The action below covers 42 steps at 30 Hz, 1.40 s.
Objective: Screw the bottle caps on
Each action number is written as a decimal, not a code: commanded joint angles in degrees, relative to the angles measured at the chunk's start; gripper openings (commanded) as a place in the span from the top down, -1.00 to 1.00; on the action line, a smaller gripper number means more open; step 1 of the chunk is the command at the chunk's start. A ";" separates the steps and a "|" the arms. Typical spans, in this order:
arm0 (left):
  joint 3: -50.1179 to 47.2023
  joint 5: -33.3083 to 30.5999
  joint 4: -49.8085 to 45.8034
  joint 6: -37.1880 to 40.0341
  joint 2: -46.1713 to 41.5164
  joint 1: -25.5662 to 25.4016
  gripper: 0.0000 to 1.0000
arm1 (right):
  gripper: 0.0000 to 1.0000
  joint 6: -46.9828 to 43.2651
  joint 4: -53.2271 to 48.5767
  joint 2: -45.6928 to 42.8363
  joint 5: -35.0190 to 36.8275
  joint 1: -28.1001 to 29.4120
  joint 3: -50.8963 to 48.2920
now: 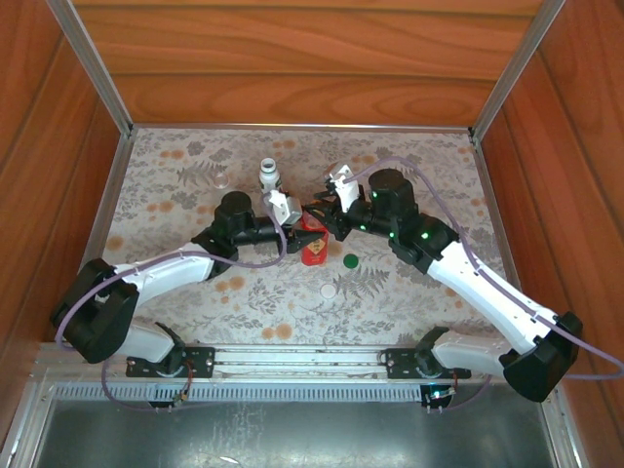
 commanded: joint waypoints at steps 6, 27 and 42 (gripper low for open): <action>-3.81 -9.16 2.08 7.46 -1.38 -0.05 -0.09 | -0.14 4.25 2.84 -5.65 7.07 0.21 -2.99; -3.03 -10.09 2.08 12.17 2.04 -0.17 -0.09 | -0.38 7.21 -11.59 5.78 10.07 4.04 7.03; -1.97 -9.14 2.08 10.49 3.09 -0.14 -0.21 | 0.50 8.46 -6.58 8.34 11.04 4.04 3.31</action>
